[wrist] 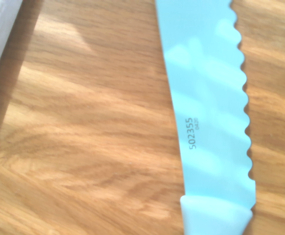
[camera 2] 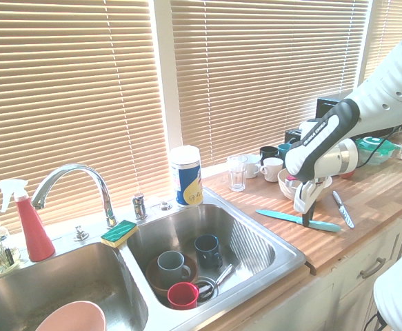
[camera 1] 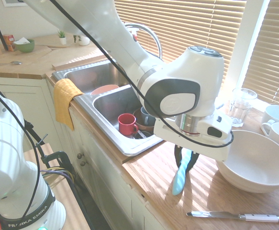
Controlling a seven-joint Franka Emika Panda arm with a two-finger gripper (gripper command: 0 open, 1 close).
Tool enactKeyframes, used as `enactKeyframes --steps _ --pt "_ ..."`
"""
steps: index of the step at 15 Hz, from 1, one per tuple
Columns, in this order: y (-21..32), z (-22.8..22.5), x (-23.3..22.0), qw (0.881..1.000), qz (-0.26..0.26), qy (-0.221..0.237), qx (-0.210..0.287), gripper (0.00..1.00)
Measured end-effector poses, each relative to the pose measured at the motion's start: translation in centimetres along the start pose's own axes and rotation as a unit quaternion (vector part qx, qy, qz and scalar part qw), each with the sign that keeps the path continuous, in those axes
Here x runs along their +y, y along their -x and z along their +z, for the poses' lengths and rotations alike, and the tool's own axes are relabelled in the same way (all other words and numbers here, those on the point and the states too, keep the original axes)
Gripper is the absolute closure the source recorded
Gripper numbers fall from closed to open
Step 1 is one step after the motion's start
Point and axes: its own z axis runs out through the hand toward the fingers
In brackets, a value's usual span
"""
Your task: Put the knife into the sink
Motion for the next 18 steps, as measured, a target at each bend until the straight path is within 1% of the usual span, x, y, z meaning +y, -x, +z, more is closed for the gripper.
enactKeyframes --steps 6,8,11,16,18 --pt "-0.2 -0.2 0.7 0.999 0.036 -0.004 0.009 1.0" --pt "-0.7 -1.5 0.6 0.999 0.045 -0.013 0.022 1.0" --pt "-1.4 -6.1 -0.5 0.998 0.042 -0.029 0.041 1.0" --pt "-1.0 -13.5 -4.2 0.995 0.04 -0.052 0.07 1.0" --pt "-0.2 -16.1 -6.6 0.994 0.057 -0.052 0.08 1.0"
